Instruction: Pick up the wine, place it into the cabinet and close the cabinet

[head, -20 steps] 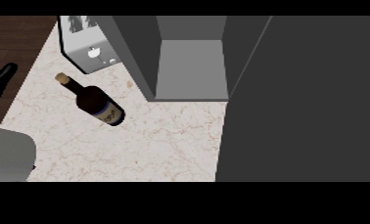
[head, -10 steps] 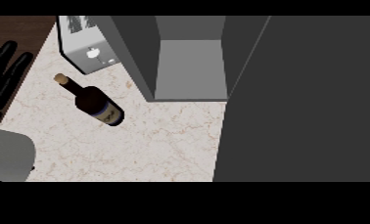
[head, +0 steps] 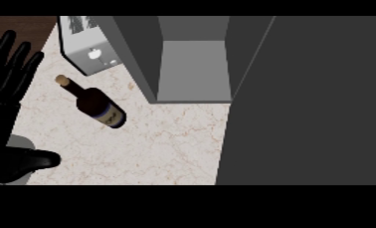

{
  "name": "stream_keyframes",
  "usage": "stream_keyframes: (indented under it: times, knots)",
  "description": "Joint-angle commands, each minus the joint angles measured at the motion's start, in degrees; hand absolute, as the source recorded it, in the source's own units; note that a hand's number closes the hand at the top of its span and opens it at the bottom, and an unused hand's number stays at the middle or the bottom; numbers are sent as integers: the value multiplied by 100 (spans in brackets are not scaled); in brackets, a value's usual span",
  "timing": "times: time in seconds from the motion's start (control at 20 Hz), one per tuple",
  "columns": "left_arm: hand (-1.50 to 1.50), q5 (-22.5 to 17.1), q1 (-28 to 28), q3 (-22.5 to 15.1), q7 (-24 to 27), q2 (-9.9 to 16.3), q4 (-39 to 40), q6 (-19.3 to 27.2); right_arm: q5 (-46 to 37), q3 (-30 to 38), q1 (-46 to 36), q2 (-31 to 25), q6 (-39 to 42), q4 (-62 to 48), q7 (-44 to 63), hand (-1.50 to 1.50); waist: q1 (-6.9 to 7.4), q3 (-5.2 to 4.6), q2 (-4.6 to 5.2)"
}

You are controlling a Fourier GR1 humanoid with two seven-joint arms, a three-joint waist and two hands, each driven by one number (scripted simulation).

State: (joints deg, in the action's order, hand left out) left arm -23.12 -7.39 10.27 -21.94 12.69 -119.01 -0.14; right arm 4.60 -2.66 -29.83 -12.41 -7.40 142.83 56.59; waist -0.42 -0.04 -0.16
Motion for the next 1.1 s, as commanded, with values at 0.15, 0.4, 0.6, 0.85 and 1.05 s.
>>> stream_keyframes:
  times: [0.15,0.4,0.6,0.85,1.05]
  knots:
    - [-150,79,204,224,592,30,748,-430,381,163,157,-32,20,689,320,-150,18,1,5]
    - [-150,275,281,89,551,19,904,-449,7,-161,84,1,-232,1049,721,-150,5,0,-7]
    - [-150,512,353,102,1260,-116,1698,-663,669,383,68,-190,-21,1017,648,-150,-28,3,1]
    - [-150,786,710,-2,2073,-368,2190,-890,141,107,-256,-63,-206,606,529,-150,19,-1,3]
    - [-150,1010,382,-4,2474,-374,2903,-912,13,5,-511,-128,-352,647,859,-150,-2,-2,2]
